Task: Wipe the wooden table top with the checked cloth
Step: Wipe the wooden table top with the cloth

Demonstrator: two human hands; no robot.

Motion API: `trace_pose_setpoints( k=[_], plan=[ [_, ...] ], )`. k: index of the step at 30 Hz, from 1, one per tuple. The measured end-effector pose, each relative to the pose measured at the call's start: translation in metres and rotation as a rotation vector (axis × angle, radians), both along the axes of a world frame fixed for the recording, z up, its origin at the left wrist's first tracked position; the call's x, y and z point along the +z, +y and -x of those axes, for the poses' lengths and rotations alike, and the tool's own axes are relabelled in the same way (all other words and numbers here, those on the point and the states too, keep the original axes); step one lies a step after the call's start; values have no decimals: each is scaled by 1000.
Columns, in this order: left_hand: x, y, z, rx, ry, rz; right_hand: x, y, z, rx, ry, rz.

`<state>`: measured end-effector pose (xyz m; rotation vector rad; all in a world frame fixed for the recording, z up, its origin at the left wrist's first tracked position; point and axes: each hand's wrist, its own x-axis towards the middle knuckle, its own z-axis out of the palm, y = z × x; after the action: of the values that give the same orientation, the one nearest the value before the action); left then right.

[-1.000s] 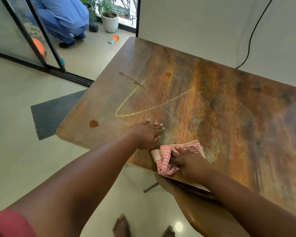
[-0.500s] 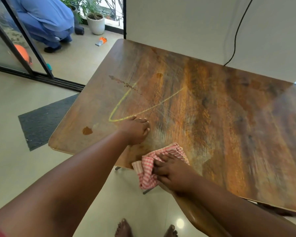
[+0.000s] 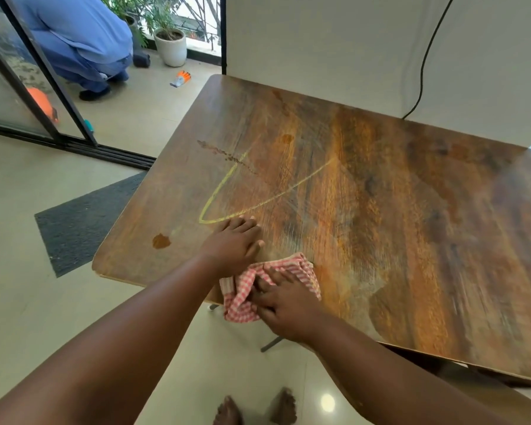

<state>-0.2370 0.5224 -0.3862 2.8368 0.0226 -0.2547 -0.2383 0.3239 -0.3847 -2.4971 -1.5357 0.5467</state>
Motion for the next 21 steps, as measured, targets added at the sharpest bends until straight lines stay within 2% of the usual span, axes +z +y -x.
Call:
trace_pose_setpoints(
  k=[5,9,15,18,21],
  plan=[
    [-9,19,35,56,2,-109,10,-44,-31,154,20,67],
    [-12,30,65,23,-7,-143,13,-59,-57,7,26,30],
    [-15,39,78,66,22,-203,3,13,-61,-229,47,12],
    [-16,39,80,91,10,-200,1,47,-47,-147,27,18],
    [-15,38,79,89,2,-176,-1,39,-29,-44,-6,-10]
  ],
)
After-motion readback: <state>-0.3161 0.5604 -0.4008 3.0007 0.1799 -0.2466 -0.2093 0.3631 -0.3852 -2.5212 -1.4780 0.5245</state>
